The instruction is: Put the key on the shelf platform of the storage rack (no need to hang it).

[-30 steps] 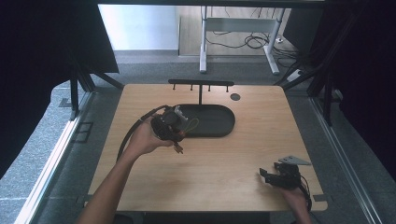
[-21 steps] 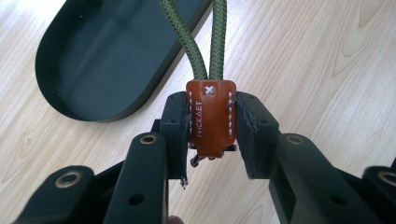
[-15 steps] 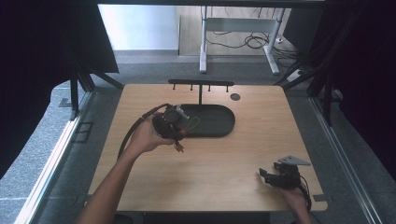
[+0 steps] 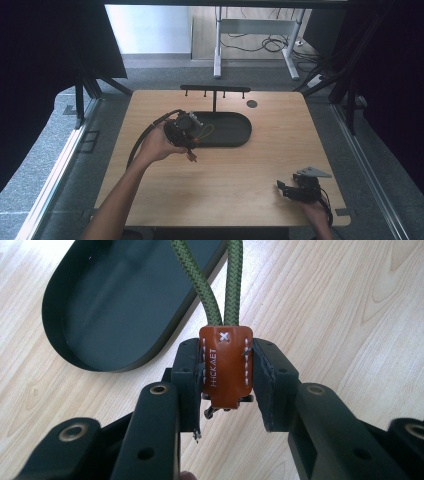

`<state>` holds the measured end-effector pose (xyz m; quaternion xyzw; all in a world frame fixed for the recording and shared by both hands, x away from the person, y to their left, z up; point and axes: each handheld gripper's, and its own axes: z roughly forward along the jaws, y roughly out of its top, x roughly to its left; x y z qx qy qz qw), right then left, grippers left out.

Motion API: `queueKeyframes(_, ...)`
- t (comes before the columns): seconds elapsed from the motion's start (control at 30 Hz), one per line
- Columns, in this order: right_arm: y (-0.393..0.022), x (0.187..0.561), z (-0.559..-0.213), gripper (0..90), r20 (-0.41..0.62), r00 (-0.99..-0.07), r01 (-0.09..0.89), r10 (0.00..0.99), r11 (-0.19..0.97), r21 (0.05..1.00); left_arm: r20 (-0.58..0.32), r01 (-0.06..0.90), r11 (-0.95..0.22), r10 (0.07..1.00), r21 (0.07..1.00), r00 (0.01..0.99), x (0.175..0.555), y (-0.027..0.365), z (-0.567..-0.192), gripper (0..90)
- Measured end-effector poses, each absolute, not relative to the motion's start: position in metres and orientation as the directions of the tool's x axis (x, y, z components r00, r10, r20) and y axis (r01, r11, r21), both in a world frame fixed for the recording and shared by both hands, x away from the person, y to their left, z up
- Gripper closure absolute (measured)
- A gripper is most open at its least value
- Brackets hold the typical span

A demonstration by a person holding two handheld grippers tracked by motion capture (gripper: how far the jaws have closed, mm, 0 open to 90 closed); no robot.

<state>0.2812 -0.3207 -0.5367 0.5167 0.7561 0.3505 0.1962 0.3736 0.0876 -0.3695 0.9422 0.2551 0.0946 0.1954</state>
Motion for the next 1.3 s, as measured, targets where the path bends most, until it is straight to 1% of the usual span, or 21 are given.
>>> queueKeyframes(0.33, -0.317, 0.281, -0.538, 23.9, 0.048, -0.39, 0.637, 0.92, 0.231, 0.735, 0.086, 0.433, -0.806, 0.505, 0.404, 0.859, 0.375, 0.083, -0.37, 67.0)
queueKeyframes(0.7, -0.316, 0.281, -0.538, 23.7, 0.051, -0.384, 0.64, 0.922, 0.226, 0.734, 0.082, 0.428, -0.811, 0.496, 0.399, 0.864, 0.376, 0.081, -0.372, 66.9)
queueKeyframes(1.3, -0.312, 0.281, -0.539, 20.9, 0.025, -0.382, 0.632, 0.924, 0.242, 0.736, 0.076, 0.434, -0.814, 0.497, 0.386, 0.864, 0.377, 0.079, -0.381, 66.9)
